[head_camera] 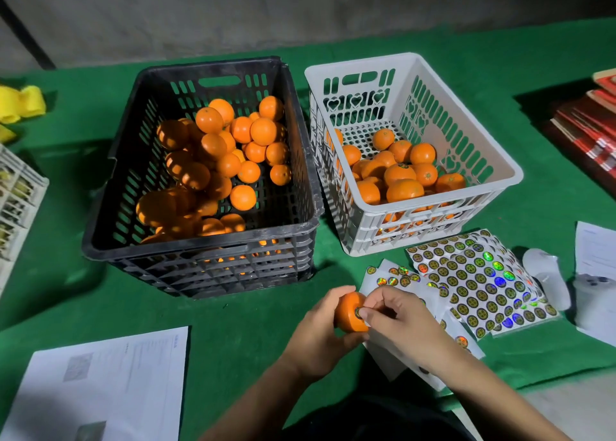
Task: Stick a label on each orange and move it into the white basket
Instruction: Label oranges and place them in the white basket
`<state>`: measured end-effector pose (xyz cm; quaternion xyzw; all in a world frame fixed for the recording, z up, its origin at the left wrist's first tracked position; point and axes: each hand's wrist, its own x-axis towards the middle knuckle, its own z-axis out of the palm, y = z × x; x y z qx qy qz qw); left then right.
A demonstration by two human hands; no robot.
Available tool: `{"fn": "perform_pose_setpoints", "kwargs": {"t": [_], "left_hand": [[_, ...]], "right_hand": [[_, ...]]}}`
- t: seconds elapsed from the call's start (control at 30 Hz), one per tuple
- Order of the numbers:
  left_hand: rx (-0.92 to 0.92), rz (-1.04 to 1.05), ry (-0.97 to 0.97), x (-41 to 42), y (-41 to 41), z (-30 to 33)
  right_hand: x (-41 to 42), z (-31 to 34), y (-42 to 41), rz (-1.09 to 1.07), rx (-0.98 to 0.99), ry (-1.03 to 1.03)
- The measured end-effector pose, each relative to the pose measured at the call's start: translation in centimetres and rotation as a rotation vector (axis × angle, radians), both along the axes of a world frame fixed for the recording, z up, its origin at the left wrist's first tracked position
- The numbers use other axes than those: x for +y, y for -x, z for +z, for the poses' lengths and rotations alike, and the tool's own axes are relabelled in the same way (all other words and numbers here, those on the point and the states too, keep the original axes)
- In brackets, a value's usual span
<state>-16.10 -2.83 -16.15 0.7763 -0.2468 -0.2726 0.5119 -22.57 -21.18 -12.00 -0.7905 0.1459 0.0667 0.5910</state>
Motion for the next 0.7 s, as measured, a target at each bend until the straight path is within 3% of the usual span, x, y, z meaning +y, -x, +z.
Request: {"fn": "perform_pose_setpoints", "kwargs": {"t": [0.13,0.3,0.4,0.6,0.7], "left_hand": [[0.026,0.035,0.046,-0.1,-0.1,0.9],[0.317,0.011,0.215,0.6,-0.3,2.3],[0.471,0.134,0.329,0.7,-0.2,2.4],[0.598,0.250,0.361,0.5,-0.2,2.1],[0.642,0.284,0.345,0.4,-0.4,2.0]], "right_hand": [[-0.1,0.9,-0.5,-0.005,0.012,-0.016],[-0.4,2.4,-0.8,0.003,0.040,-0.109],[-0.4,3.0,-1.0,0.034,0.006,-0.117],[0.0,3.7,-1.4,0.116,0.040,-0.098],[0.4,3.7,-1.6,0.062,0.045,-0.200]]}}
